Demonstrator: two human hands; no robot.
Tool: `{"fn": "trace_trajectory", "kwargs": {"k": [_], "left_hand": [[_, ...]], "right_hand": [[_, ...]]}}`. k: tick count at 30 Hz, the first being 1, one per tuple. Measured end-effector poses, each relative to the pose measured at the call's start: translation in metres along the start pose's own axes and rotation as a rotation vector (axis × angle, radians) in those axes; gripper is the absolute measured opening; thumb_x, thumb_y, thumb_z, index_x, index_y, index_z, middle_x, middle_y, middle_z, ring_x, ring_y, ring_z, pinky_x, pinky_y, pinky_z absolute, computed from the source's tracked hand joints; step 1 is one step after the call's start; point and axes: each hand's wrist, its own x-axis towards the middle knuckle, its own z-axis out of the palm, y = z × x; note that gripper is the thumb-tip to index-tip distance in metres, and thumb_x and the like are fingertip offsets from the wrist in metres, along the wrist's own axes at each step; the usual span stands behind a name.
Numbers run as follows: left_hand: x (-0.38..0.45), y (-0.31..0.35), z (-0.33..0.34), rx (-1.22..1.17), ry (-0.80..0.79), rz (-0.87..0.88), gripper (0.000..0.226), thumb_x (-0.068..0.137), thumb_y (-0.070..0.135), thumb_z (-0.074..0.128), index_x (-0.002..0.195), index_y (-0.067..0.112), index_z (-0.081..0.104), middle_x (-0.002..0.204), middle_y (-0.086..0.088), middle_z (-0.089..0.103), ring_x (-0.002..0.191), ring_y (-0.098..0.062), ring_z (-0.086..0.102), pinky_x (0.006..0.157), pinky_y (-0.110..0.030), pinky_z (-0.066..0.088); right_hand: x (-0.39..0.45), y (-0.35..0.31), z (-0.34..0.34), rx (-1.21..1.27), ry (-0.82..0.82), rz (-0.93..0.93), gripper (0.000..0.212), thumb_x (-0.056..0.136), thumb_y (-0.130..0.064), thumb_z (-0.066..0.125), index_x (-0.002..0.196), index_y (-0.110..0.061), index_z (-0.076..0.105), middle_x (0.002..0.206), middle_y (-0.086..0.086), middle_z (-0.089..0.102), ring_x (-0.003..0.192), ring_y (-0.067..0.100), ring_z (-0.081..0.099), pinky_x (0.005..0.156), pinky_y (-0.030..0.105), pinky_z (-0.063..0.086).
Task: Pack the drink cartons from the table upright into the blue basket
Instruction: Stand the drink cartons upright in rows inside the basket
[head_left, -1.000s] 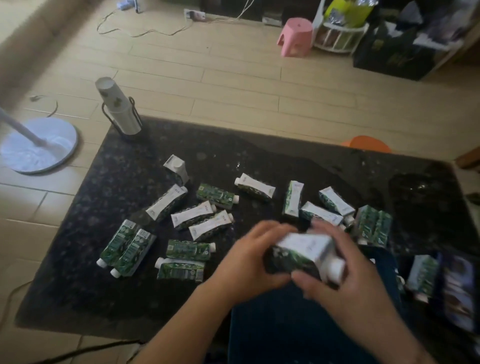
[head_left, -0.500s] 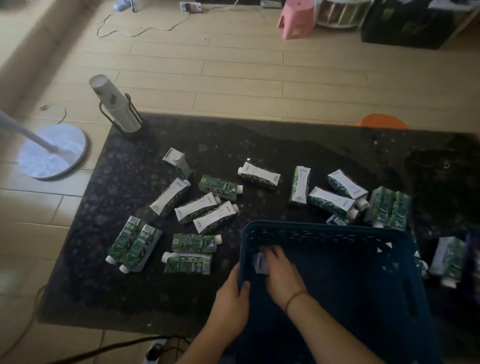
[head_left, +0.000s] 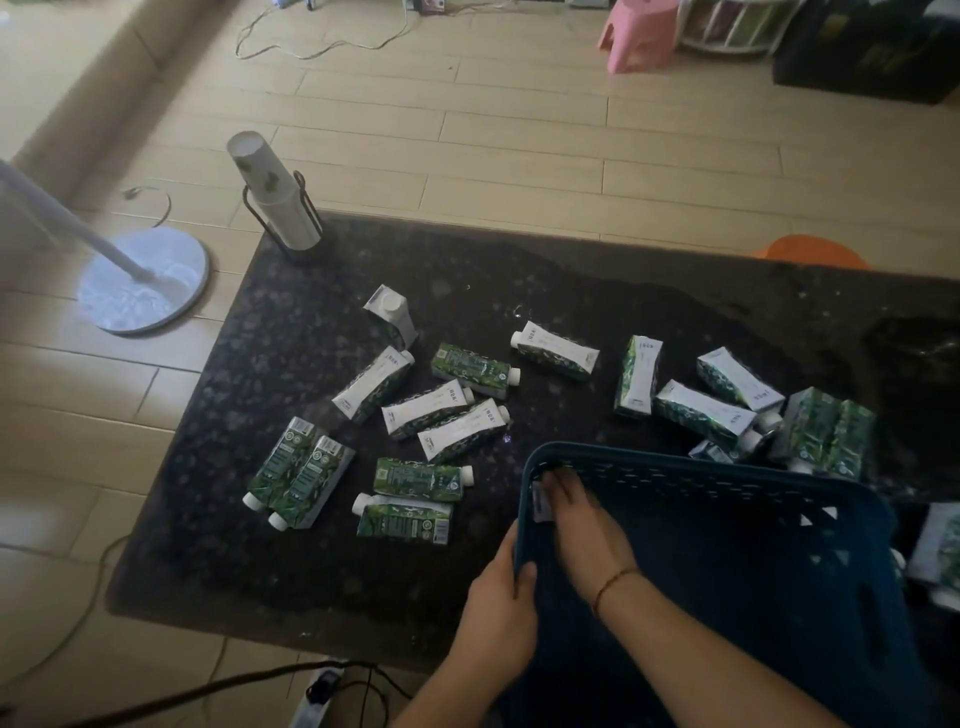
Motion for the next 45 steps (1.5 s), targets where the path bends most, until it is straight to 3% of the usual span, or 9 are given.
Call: {"fn": "trace_trajectory", "kwargs": {"k": [7,15,21,25,28,30,37,42,45], "left_hand": [[0.006,-0.003,-0.004,0.004,-0.048,0.024,0.054,0.102,0.029,0.04,0.15,0.04,0.02,0.142,0.013,0.048,0.125,-0.006,0.047,0.108,-0.03,0.039],[0.007,-0.018,-0.013,-0.055,-0.099,0.083,0.072,0.083,0.077,0.038,0.147,0.043,0.029,0.144,0.026,0.04,0.132,0.003,0.038,0.112,-0.032,0.033],[0.01,-0.029,-0.063,-0.129,0.317,0.042,0.027,0.096,0.034,0.054,0.123,0.032,0.055,0.122,0.009,0.058,0.104,-0.001,0.056,0.093,-0.025,0.048],[0.018,-0.041,-0.104,-0.306,0.536,-0.093,0.027,0.094,0.018,0.058,0.121,0.015,0.058,0.118,-0.002,0.06,0.097,-0.009,0.059,0.087,-0.026,0.043],[0.024,-0.059,-0.127,-0.441,0.561,-0.275,0.027,0.097,0.019,0.054,0.123,0.012,0.057,0.116,-0.005,0.061,0.105,-0.021,0.059,0.096,-0.037,0.046],[0.028,-0.076,-0.133,-0.467,0.524,-0.348,0.028,0.096,0.021,0.053,0.124,0.013,0.056,0.119,-0.009,0.062,0.107,-0.028,0.06,0.097,-0.046,0.048],[0.022,-0.099,-0.139,-0.443,0.42,-0.414,0.037,0.097,0.014,0.048,0.134,0.014,0.047,0.128,-0.012,0.058,0.095,-0.022,0.06,0.075,-0.033,0.049],[0.007,-0.094,-0.137,-0.458,0.375,-0.333,0.068,0.094,-0.002,0.048,0.151,0.023,0.02,0.14,-0.007,0.046,0.076,-0.009,0.057,0.045,-0.015,0.044],[0.001,-0.085,-0.14,-0.425,0.358,-0.282,0.085,0.087,-0.004,0.059,0.152,0.026,0.013,0.144,-0.007,0.042,0.096,-0.014,0.058,0.063,-0.016,0.048]], "right_hand": [[-0.006,0.003,0.015,0.124,0.244,-0.042,0.047,0.078,0.001,0.064,0.119,-0.018,0.052,0.135,0.012,0.04,0.082,0.031,0.062,0.052,0.039,0.054],[-0.009,0.001,0.005,-0.032,0.232,-0.02,0.052,0.08,-0.028,0.069,0.126,-0.027,0.045,0.133,0.004,0.043,0.104,0.027,0.058,0.055,0.038,0.055],[-0.05,-0.047,-0.044,0.19,0.869,-0.325,0.018,0.082,-0.016,0.061,0.097,-0.007,0.066,0.094,0.012,0.064,0.087,0.026,0.059,0.074,0.036,0.051],[-0.046,-0.129,-0.051,0.197,0.495,-0.575,0.02,0.081,-0.016,0.063,0.101,-0.014,0.066,0.098,0.003,0.065,0.092,0.021,0.059,0.082,0.033,0.05],[-0.011,-0.172,-0.015,-0.12,-0.073,-0.346,0.046,0.088,-0.03,0.054,0.132,-0.024,0.043,0.131,-0.001,0.048,0.12,0.024,0.046,0.095,0.04,0.045],[0.012,-0.19,0.013,-0.272,-0.261,-0.255,0.052,0.087,-0.027,0.057,0.135,-0.021,0.037,0.136,0.006,0.041,0.124,0.03,0.041,0.095,0.045,0.044],[0.041,-0.204,0.091,-0.66,-0.256,-0.325,0.074,0.091,-0.015,0.052,0.148,-0.014,0.005,0.143,0.028,0.019,0.112,0.054,0.037,0.074,0.056,0.051],[0.054,-0.196,0.094,-0.737,-0.217,-0.471,0.074,0.086,-0.008,0.054,0.144,-0.018,0.011,0.136,0.028,0.023,0.101,0.053,0.045,0.065,0.054,0.053],[0.05,-0.199,0.077,-0.585,-0.229,-0.378,0.074,0.084,-0.009,0.057,0.141,-0.027,0.013,0.136,0.023,0.029,0.108,0.047,0.046,0.07,0.05,0.055]]}}
